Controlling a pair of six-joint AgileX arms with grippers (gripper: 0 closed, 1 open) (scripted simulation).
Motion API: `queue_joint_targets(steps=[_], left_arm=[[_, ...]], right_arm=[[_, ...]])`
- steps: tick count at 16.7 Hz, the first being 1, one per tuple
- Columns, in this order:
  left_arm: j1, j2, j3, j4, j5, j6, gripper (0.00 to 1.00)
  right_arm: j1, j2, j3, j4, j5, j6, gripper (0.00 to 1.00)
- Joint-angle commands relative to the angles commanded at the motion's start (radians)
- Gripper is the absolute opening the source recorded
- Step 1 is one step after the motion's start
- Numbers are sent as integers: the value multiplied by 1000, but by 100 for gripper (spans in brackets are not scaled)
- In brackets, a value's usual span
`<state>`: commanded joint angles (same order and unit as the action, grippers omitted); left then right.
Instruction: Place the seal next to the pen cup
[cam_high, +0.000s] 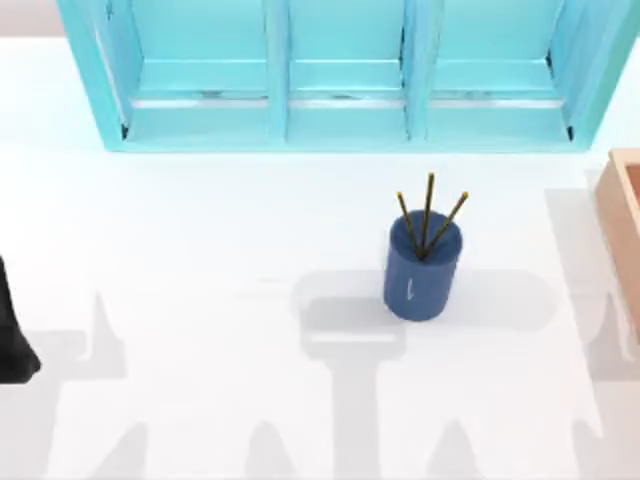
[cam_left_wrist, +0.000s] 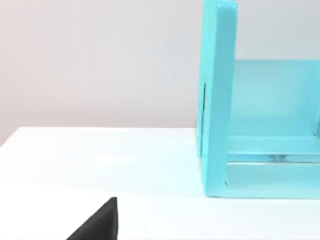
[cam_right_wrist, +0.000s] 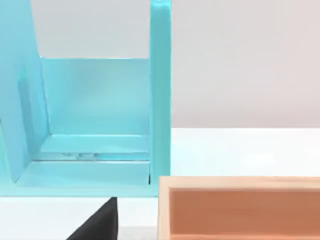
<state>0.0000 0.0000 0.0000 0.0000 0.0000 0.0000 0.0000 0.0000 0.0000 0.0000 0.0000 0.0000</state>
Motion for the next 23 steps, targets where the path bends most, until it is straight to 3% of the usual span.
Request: queue_joint_targets(steps=[4, 8, 18, 23], left_arm=[[7, 32, 32, -30, -1, 8, 100], [41, 222, 216, -193, 0, 47, 100], [179, 1172, 954, -868, 3, 199, 100], [240, 1535, 1262, -1144, 1, 262, 100]], right_arm=[[0, 0, 0, 0, 0, 0, 100], [0, 0, 0, 0, 0, 0, 100], [0, 0, 0, 0, 0, 0, 100], [0, 0, 0, 0, 0, 0, 100]])
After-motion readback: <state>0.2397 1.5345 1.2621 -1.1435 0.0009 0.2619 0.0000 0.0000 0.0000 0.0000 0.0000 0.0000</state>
